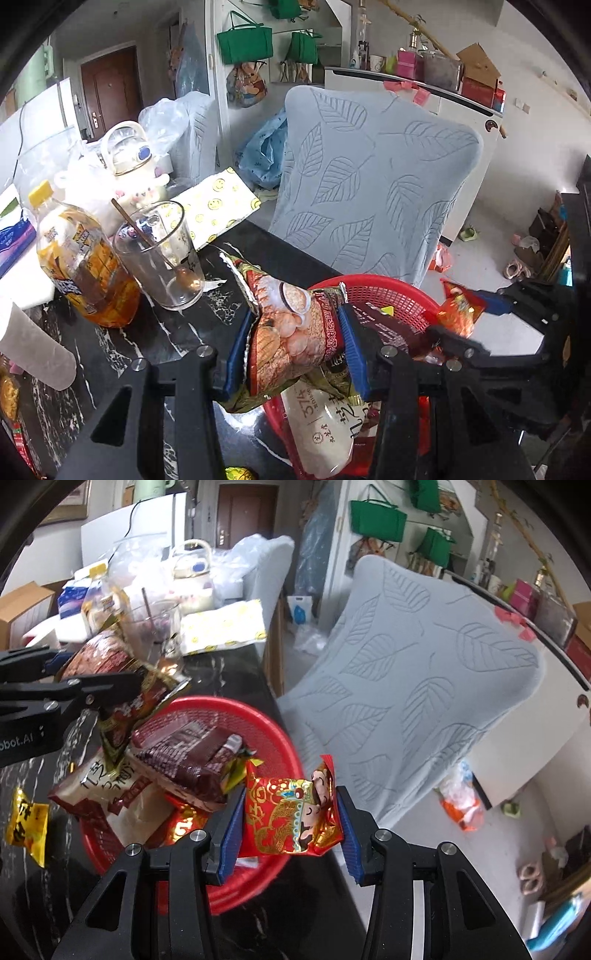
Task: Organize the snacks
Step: 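Carry the red bag with the right tool while the left tool carries the chip bag to the basket, then lower both bags into the red basket and open both tools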
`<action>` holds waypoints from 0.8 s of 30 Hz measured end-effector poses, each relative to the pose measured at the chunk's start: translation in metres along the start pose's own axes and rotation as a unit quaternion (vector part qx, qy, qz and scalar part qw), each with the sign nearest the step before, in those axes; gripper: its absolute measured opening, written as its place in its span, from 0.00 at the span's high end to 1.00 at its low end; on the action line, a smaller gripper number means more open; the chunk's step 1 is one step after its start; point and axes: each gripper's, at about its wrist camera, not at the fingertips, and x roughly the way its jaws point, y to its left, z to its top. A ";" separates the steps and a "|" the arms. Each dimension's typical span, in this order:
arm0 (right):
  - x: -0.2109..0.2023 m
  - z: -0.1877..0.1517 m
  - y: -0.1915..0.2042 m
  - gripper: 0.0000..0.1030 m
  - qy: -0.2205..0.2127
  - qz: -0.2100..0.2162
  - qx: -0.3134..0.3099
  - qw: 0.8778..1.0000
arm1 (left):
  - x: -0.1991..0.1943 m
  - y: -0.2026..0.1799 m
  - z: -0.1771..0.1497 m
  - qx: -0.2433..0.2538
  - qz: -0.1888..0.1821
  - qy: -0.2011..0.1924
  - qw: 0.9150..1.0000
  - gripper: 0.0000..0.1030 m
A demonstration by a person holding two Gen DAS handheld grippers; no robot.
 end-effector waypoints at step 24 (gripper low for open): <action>0.011 -0.004 0.009 0.54 -0.011 0.023 -0.017 1.000 | -0.003 -0.010 -0.014 0.058 -0.006 -0.011 0.998 0.50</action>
